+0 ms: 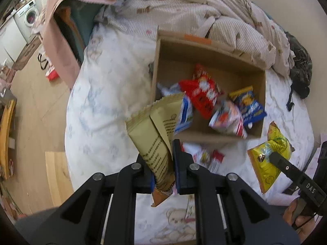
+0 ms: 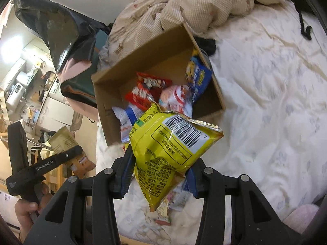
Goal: Organize snacks
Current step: 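Carry tan and yellow bags over the box and open both tools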
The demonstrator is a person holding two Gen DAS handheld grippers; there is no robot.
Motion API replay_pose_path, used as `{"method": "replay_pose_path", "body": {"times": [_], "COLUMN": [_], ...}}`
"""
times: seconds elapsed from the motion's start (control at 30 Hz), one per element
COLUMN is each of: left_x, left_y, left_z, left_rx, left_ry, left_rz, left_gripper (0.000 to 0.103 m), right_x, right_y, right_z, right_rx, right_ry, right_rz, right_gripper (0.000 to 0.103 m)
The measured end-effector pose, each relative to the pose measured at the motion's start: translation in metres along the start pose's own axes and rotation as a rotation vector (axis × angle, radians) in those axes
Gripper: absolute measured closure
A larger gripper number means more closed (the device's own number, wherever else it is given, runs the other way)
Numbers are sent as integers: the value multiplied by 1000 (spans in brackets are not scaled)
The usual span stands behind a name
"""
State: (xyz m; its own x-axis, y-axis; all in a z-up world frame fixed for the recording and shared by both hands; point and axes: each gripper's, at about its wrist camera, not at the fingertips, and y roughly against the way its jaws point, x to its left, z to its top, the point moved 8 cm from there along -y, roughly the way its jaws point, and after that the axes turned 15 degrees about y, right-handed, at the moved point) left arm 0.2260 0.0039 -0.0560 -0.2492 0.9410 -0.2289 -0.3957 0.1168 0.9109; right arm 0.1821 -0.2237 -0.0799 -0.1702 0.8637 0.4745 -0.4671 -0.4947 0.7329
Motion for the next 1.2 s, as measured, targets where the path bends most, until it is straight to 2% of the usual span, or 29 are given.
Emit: {"method": "replay_pose_path", "body": {"times": [0.17, 0.4, 0.8, 0.97, 1.13, 1.2], "left_x": [-16, -39, -60, -58, -59, -57], "left_y": [-19, -54, -96, -95, -98, -102], "left_z": [29, 47, 80, 88, 94, 95], "left_rx": [-15, -9, -52, -56, -94, -74], "left_ry": [-12, -58, -87, -44, -78, -57], "left_rz": [2, 21, 46, 22, 42, 36], "left_gripper": [92, 92, 92, 91, 91, 90], "right_x": [-2, -12, -27, -34, -38, -37], "right_y": [-7, -41, -74, -79, -87, -88], "right_z": [33, 70, 89, 91, 94, 95], "right_rx": [-15, 0, -7, -13, -34, -39], "right_ry": [14, 50, 80, 52, -46, -51], "right_rz": [-15, -35, -73, -59, 40, 31], "right_gripper": [57, 57, 57, 56, 54, 54]}}
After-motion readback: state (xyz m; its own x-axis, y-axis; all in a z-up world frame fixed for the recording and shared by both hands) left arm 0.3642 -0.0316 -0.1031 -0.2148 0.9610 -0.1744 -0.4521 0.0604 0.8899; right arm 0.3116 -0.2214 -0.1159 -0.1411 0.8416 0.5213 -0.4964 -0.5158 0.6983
